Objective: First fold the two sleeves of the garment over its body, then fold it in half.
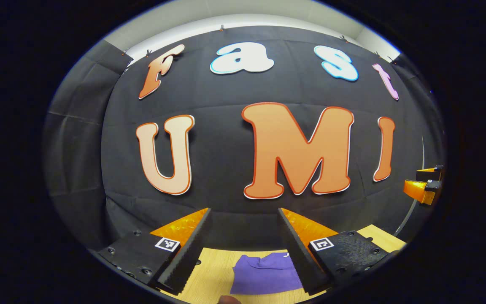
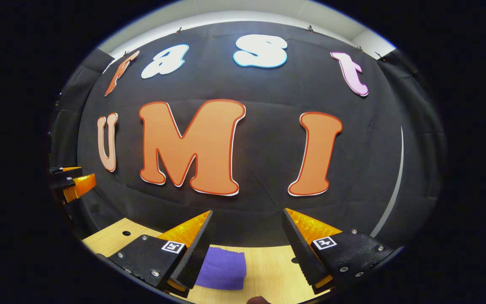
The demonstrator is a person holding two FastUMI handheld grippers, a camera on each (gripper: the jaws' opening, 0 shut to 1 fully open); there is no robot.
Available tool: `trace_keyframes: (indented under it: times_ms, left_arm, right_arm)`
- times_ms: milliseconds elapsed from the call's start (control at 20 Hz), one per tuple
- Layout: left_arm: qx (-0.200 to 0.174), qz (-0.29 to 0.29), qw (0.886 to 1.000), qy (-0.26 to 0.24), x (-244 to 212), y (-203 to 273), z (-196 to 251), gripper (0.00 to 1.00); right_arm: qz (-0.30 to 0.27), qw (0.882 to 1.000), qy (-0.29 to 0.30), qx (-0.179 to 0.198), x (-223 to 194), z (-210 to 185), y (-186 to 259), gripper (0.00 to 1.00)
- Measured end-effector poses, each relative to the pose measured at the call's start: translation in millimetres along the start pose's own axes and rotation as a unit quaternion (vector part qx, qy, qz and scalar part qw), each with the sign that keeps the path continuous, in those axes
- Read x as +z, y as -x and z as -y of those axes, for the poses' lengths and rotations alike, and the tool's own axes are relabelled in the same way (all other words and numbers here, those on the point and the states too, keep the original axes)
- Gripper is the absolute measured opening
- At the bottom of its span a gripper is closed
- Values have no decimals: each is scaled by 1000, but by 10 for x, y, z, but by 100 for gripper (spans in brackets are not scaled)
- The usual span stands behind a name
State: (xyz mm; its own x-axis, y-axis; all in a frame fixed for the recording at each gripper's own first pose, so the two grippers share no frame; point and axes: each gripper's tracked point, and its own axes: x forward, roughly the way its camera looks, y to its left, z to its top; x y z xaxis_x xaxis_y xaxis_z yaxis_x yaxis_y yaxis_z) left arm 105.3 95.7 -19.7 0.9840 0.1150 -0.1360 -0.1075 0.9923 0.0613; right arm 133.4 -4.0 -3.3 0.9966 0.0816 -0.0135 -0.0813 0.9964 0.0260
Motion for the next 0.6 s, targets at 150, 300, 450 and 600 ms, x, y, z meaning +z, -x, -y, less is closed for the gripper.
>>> trace_keyframes:
  times_ms: [150, 300, 450, 600]
  left_arm:
    - [-3, 3, 1000, 3, 11, 209, 17, 96]
    - [-2, -2, 1000, 29, -79, 375, 61, 96]
    - [-10, -18, 997, 69, -244, 474, 130, 96]
    - [-3, -20, 997, 72, -360, 577, 98, 97]
  right_arm:
    - [10, 1000, 6, 14, 47, -128, 219, 94]
    - [27, 999, 13, 13, 60, -206, 379, 94]
    - [40, 999, 16, 21, 64, -258, 550, 94]
    - [41, 999, 15, 32, -1, -356, 610, 94]
